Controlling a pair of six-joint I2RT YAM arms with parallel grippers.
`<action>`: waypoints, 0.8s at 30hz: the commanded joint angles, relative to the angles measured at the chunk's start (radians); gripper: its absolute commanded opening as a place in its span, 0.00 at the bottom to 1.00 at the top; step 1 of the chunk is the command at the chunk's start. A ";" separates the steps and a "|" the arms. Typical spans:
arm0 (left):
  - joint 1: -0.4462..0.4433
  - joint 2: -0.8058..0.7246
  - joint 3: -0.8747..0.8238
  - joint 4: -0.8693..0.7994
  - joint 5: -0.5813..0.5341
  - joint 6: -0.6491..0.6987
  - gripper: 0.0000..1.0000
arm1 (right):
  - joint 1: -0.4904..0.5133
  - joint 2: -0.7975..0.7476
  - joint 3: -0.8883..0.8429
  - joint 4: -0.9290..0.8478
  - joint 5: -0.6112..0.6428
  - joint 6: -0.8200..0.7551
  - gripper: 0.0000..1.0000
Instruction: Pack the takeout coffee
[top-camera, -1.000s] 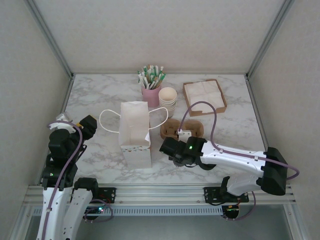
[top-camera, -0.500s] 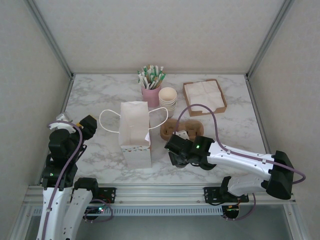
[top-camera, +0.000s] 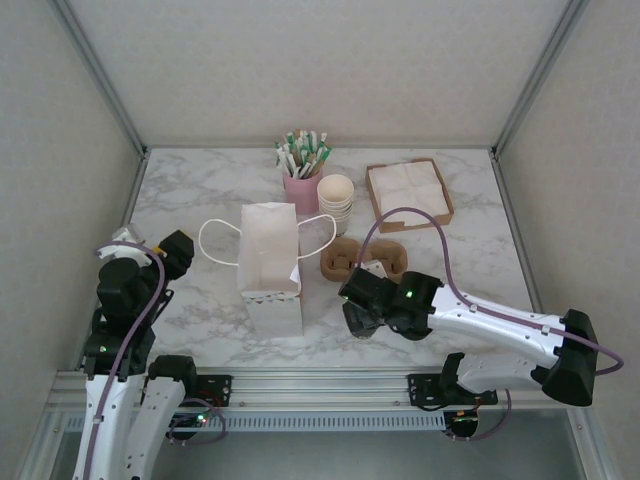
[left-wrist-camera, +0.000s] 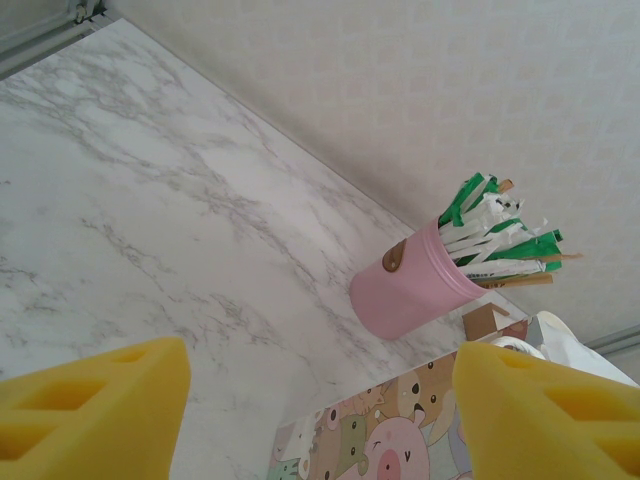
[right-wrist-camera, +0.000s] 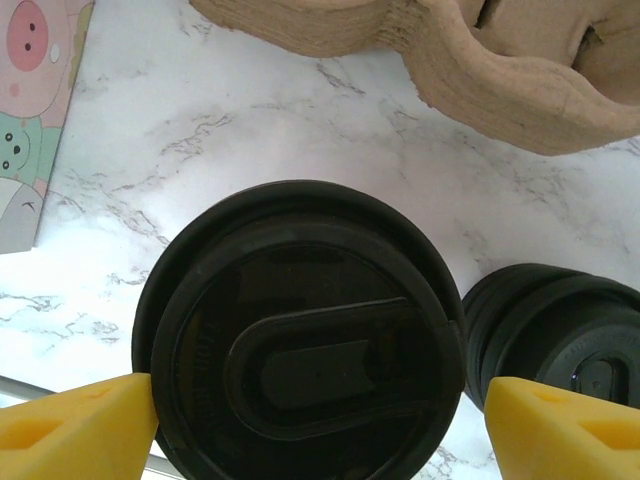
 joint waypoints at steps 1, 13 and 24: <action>-0.004 -0.009 0.003 -0.015 -0.012 -0.010 0.69 | -0.008 -0.029 0.041 -0.039 0.017 0.068 0.86; -0.003 -0.009 0.003 -0.016 -0.012 -0.010 0.69 | 0.019 -0.007 0.078 -0.077 0.015 0.363 0.91; -0.004 -0.008 0.004 -0.014 -0.013 -0.012 0.69 | 0.082 0.101 0.151 -0.134 0.129 0.792 0.86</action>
